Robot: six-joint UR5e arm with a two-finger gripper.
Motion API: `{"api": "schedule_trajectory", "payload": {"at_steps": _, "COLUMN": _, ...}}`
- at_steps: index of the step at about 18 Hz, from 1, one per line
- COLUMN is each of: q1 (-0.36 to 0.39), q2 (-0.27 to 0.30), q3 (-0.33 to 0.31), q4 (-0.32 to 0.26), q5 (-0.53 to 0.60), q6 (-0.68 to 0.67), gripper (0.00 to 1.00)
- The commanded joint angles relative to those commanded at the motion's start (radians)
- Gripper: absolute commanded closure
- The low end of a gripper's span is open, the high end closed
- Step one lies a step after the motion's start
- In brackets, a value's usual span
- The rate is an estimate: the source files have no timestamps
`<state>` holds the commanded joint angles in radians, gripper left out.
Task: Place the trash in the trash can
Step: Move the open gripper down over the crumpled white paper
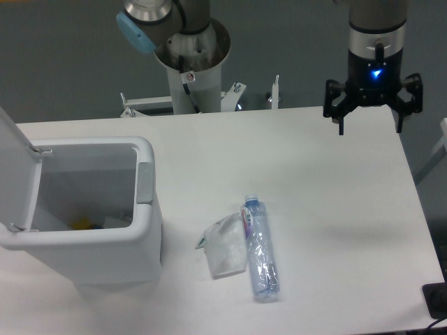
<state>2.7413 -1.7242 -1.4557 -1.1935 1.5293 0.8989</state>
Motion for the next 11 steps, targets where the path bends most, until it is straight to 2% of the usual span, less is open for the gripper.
{"api": "schedule_trajectory", "payload": {"at_steps": 6, "q1": -0.011, "q2": -0.012, "q3": -0.003, "q4": 0.003, "q5": -0.014, "q6": -0.006, "gripper": 0.0}}
{"api": "schedule_trajectory", "payload": {"at_steps": 8, "q1": -0.018, "q2": -0.018, "q3": -0.037, "q4": 0.015, "q5": -0.008, "q6": -0.005, "gripper": 0.0}}
{"api": "schedule_trajectory", "payload": {"at_steps": 11, "q1": -0.054, "q2": -0.035, "q3": -0.089, "q4": 0.104, "q5": -0.003, "q6": -0.014, "gripper": 0.0}}
